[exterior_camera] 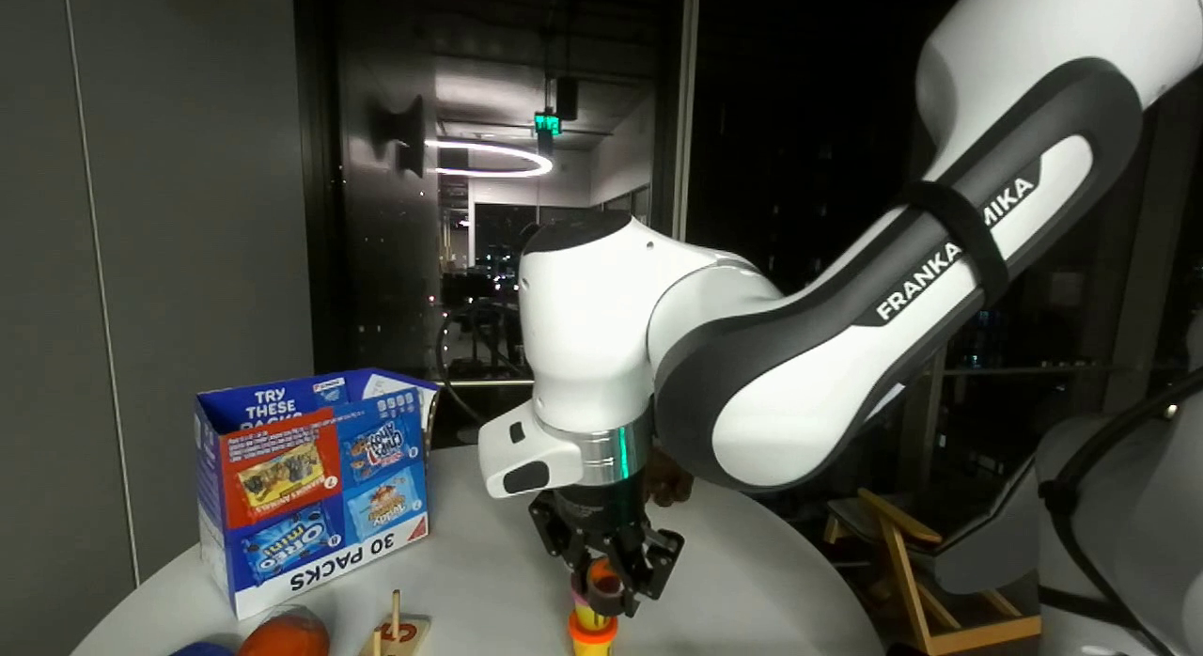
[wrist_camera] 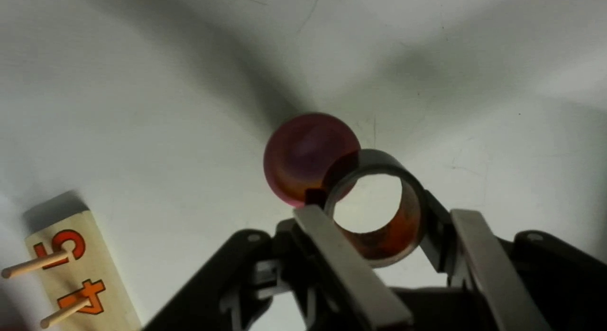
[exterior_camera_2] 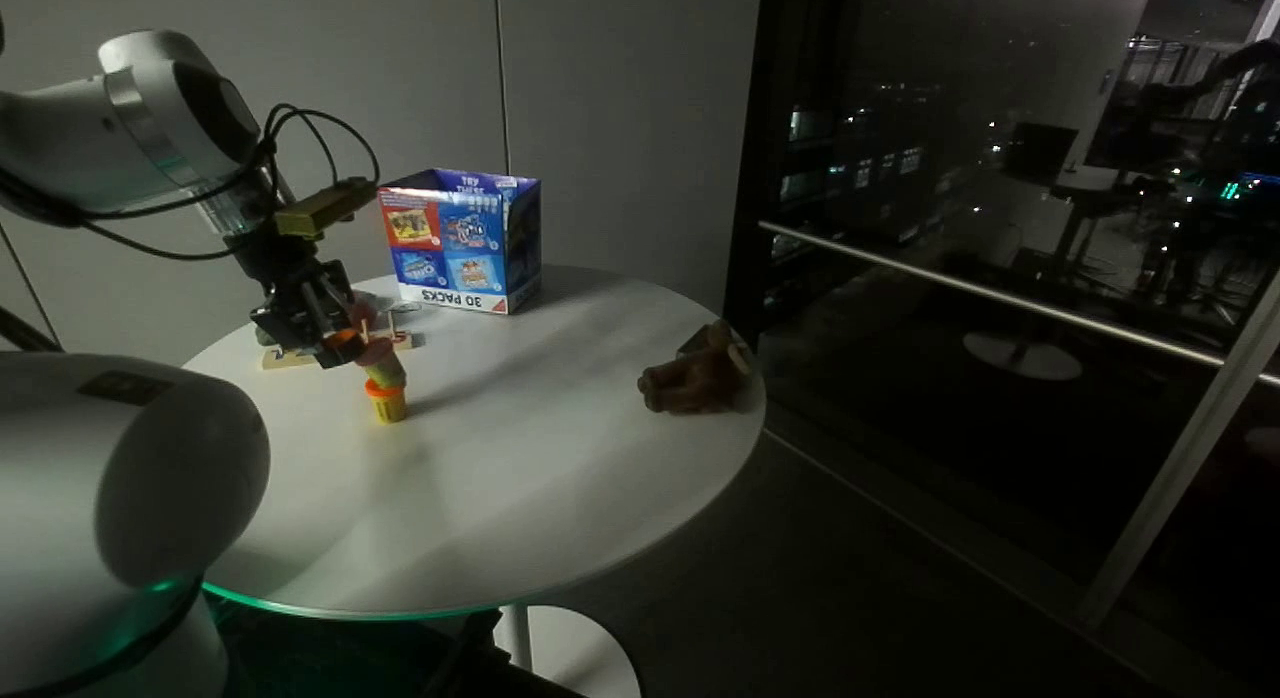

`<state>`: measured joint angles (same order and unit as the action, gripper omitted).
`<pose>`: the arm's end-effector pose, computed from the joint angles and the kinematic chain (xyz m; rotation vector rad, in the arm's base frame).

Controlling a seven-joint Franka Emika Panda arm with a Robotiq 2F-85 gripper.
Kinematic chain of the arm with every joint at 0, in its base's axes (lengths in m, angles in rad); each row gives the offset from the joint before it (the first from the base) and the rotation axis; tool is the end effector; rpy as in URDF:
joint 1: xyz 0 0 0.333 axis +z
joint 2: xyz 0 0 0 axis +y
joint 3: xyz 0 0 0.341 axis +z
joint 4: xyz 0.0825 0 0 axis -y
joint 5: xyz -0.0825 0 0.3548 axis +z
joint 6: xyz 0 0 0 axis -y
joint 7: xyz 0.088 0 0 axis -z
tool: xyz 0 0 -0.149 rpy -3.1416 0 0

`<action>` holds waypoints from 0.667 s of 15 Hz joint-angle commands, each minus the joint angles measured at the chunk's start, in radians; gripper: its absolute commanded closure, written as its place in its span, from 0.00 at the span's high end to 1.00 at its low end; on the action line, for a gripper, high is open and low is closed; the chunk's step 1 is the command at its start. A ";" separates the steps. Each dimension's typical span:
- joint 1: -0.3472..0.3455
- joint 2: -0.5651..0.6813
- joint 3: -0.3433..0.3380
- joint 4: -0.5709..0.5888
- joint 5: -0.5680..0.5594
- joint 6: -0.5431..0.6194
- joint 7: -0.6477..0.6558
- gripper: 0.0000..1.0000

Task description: Stack the yellow containers together then put the black masking tape on top of the containers.

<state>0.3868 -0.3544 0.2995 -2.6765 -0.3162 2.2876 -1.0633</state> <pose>0.2918 0.2105 0.3460 1.5878 2.3302 -0.1766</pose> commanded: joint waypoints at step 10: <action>-0.016 -0.027 -0.034 0.020 -0.108 0.031 0.038 0.26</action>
<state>0.3840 -0.3847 0.2753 -2.6681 -0.3924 2.3016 -1.0330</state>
